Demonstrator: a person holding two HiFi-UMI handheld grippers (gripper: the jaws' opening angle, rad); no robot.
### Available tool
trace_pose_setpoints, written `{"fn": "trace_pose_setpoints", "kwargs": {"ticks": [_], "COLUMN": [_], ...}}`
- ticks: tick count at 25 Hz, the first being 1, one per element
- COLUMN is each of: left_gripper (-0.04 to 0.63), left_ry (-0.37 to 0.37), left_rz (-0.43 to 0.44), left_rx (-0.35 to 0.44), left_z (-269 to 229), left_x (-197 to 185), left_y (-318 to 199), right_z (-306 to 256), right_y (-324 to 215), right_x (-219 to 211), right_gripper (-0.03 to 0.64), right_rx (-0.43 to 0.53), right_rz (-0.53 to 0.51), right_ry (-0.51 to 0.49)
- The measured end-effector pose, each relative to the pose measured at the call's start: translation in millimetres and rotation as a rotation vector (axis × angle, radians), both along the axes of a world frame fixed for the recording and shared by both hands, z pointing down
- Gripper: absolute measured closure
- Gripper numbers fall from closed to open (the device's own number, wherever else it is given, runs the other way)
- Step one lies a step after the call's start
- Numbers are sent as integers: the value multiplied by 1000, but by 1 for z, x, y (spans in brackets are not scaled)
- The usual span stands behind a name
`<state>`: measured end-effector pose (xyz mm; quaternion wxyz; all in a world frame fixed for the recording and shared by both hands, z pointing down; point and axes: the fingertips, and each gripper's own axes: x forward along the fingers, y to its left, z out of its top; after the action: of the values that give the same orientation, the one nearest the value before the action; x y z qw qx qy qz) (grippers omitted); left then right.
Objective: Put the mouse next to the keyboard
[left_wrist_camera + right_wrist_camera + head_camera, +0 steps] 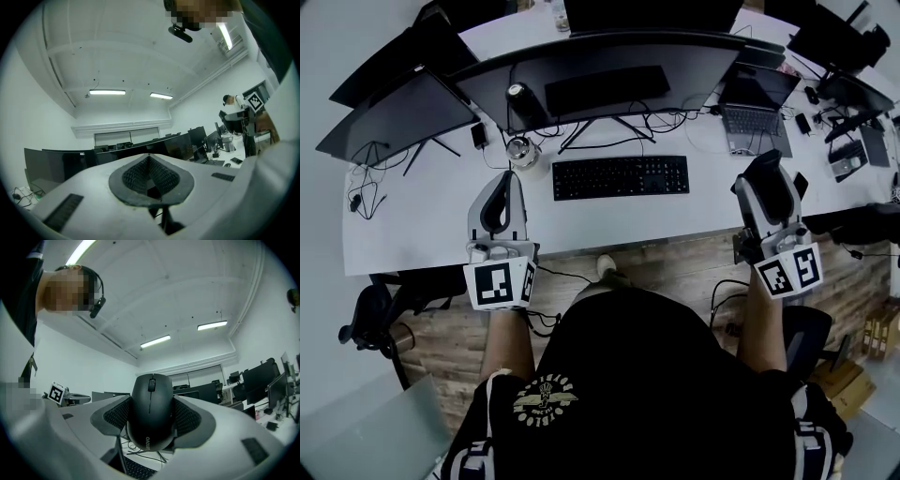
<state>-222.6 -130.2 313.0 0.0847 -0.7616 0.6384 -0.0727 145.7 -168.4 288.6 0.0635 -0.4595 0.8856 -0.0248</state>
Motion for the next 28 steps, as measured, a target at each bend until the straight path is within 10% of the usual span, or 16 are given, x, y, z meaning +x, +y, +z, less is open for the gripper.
{"fn": "trace_pose_setpoints", "kwargs": {"ticks": [28], "left_gripper": [594], "left_ry": [43], "left_rz": [86], "left_rx": [-9], "left_z": [21], "left_x": [-28], "left_y": [-61], "right_z": [4], "right_y": [-32], "right_x": [-40], "right_gripper": [331], "right_rx": [-19], "right_rz": [57], "right_ry": [50]}}
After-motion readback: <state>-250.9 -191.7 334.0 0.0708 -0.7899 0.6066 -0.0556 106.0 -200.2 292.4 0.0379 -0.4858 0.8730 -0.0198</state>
